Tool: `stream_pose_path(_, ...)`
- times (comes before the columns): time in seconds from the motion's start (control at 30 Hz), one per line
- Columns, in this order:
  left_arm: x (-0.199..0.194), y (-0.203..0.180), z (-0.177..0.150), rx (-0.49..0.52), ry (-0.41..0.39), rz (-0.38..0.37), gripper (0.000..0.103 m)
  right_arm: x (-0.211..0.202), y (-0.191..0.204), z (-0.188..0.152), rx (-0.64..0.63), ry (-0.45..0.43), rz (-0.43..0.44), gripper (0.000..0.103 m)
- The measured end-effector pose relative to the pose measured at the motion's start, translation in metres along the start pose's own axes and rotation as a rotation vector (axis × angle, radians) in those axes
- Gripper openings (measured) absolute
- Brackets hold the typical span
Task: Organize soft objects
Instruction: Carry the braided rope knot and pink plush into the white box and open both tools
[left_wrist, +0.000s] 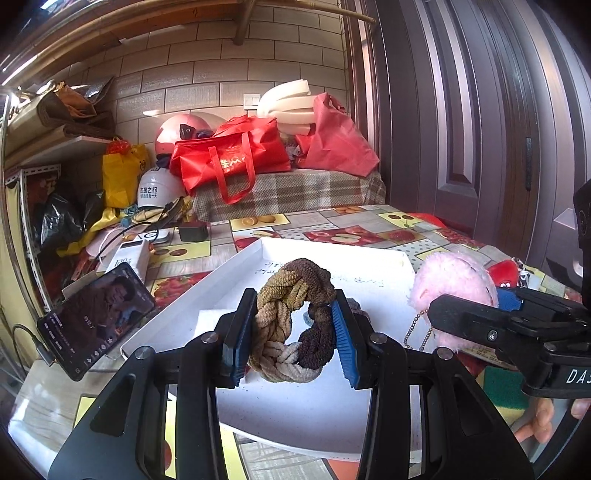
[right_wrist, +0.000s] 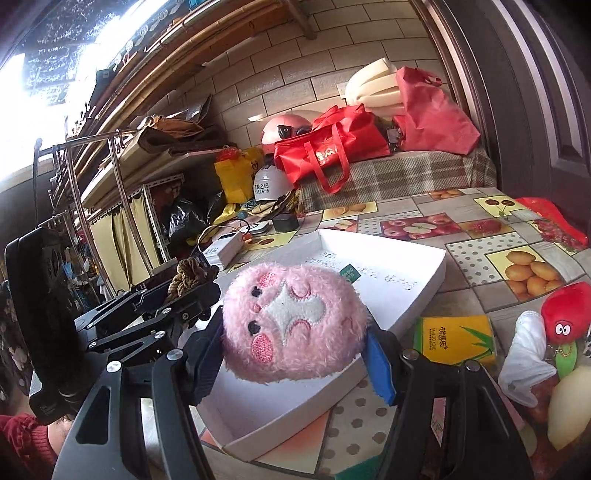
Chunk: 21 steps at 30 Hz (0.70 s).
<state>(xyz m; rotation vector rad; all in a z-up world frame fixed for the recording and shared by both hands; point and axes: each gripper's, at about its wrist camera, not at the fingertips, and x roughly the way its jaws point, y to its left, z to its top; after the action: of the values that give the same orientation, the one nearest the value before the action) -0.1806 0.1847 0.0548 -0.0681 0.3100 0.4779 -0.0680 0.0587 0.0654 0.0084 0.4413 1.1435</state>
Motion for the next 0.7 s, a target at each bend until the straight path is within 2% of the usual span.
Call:
stream_pose_path(0.23, 0.015, 0.014, 0.004, -0.022, 0.0, 0.034, 0.039, 0.013, 0.0, 0.004, -0.013, 0.008, -0.022, 0.067)
stream_pose_path(0.5, 0.031, 0.024, 0.01, -0.045, 0.0, 0.068, 0.04, 0.02, -0.032, 0.019, -0.019, -0.061, -0.16, 0.067)
stream_pose_path(0.7, 0.045, 0.029, 0.015, -0.064, -0.002, 0.093, 0.04, 0.029, -0.044, 0.027, -0.021, -0.072, -0.21, 0.067)
